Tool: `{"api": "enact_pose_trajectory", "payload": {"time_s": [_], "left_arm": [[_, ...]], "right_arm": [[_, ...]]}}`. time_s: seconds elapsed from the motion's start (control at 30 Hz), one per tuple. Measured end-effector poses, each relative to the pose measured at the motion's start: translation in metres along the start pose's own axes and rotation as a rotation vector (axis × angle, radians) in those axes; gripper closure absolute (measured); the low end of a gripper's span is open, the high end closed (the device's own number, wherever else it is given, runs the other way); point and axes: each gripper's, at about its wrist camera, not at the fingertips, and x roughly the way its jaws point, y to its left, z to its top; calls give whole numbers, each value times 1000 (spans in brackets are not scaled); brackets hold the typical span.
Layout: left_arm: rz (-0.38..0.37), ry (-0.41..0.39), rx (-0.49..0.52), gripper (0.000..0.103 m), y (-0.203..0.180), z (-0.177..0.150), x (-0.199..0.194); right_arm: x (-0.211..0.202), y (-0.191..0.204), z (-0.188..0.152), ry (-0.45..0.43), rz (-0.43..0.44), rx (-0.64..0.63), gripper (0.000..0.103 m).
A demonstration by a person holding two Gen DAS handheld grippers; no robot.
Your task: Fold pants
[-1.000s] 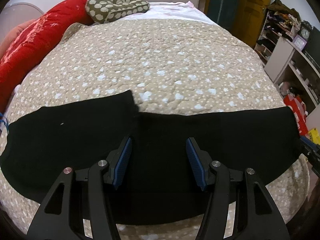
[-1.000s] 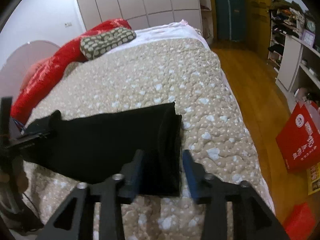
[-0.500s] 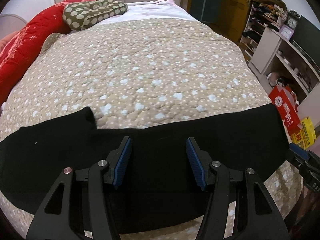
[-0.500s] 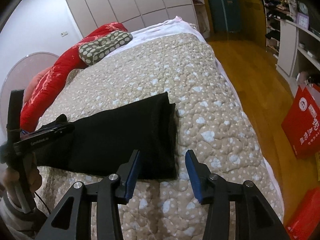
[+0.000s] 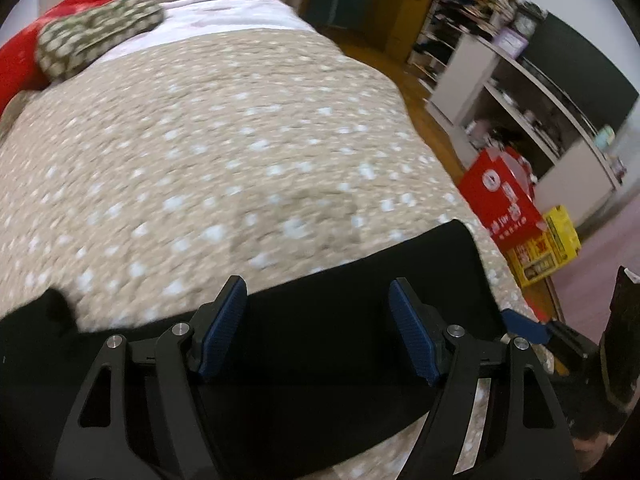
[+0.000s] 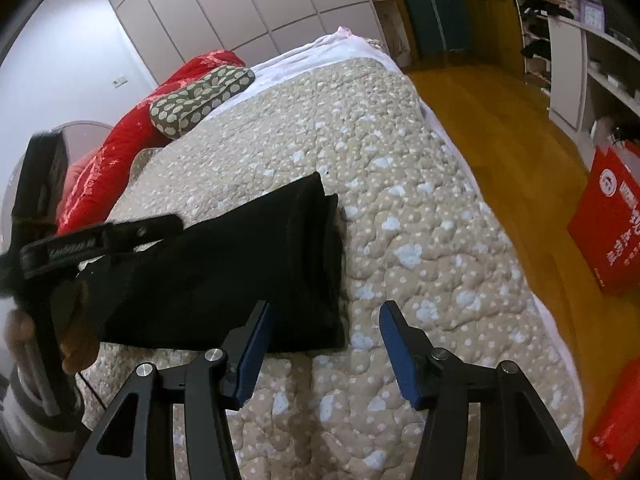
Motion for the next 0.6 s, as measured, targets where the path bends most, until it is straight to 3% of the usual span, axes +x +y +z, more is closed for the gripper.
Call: {"api": "enact_pose_trajectory", "payload": {"time_s": [0.33,0.6], "left_arm": [[-96,97,106,29,-52,32,44],[-58,160,256,29,-90,30,78]], "right_arm": [[8,-5,-8,-30,91,23,46],[10,-11,-13,-74,150,54,44]]}}
